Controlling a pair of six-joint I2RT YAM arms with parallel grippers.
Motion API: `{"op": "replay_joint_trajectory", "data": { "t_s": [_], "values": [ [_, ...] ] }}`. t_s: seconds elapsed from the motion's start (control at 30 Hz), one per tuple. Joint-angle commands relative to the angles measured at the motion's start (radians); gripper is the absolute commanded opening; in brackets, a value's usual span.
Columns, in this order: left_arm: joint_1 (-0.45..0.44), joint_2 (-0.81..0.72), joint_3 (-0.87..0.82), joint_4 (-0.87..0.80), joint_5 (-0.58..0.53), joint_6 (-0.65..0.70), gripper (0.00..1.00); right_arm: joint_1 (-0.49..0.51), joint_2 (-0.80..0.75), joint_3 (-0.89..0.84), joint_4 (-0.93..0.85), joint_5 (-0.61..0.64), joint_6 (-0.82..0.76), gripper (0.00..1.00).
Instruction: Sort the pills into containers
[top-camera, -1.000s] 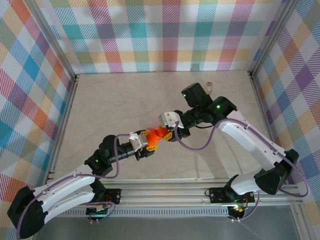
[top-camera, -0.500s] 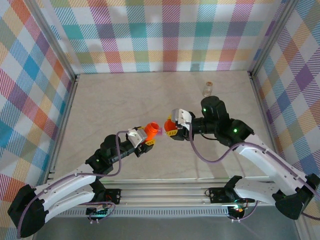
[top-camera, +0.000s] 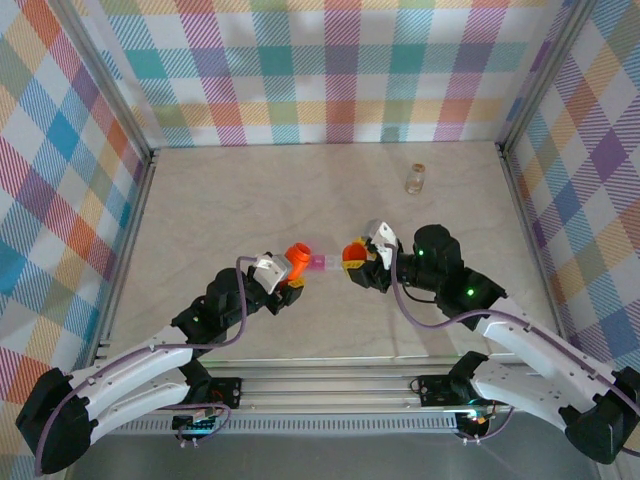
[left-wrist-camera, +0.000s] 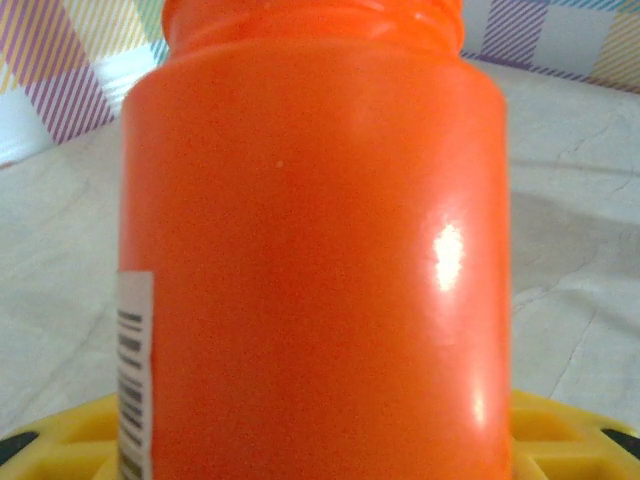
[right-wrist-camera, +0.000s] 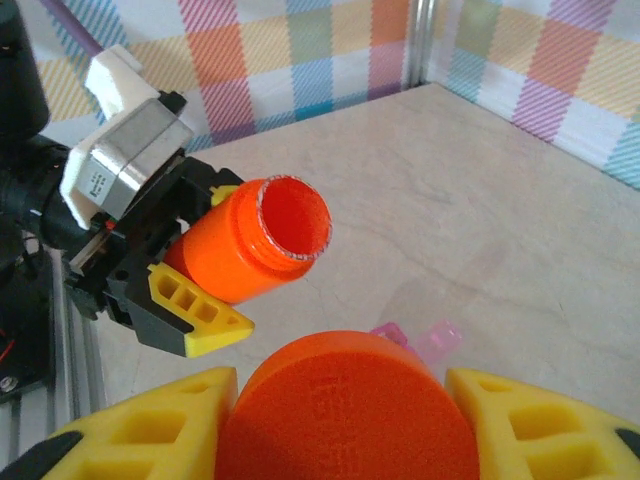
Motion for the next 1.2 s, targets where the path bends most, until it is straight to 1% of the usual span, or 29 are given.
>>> {"op": "replay_joint_trajectory", "data": {
  "t_s": [0.0,0.07,0.17,0.33,0.5,0.6,0.63,0.77,0.93,1.07,1.17],
  "values": [
    [0.005,0.011,0.050,-0.072,-0.050,-0.041,0.00,-0.007,-0.036,-0.044,0.101,0.068,0.083,0.22],
    [0.005,0.027,0.065,-0.120,-0.060,-0.043,0.00,-0.007,-0.059,-0.082,0.122,0.108,0.091,0.18],
    [0.006,0.059,0.098,-0.184,-0.090,-0.037,0.00,-0.007,-0.090,-0.156,0.175,0.161,0.083,0.16],
    [0.004,0.150,0.181,-0.276,-0.108,-0.017,0.00,-0.007,-0.128,-0.254,0.228,0.222,0.064,0.16],
    [0.004,0.272,0.331,-0.418,-0.114,0.018,0.00,-0.007,-0.157,-0.339,0.327,0.256,0.087,0.16],
    [0.005,0.326,0.401,-0.494,-0.109,0.061,0.00,-0.007,-0.156,-0.340,0.322,0.258,0.099,0.16],
    [0.005,0.335,0.416,-0.511,-0.093,0.085,0.00,-0.008,-0.158,-0.338,0.319,0.257,0.107,0.16],
    [0.005,0.344,0.435,-0.524,-0.071,0.170,0.00,-0.007,-0.160,-0.340,0.319,0.250,0.119,0.16],
    [0.011,0.380,0.440,-0.527,-0.097,0.173,0.00,-0.007,-0.175,-0.341,0.308,0.243,0.124,0.17],
    [0.021,0.445,0.465,-0.607,-0.122,0.186,0.00,-0.007,-0.170,-0.340,0.307,0.241,0.125,0.17],
    [0.042,0.482,0.485,-0.635,-0.102,0.193,0.00,-0.007,-0.168,-0.339,0.305,0.237,0.125,0.18]
  ]
}}
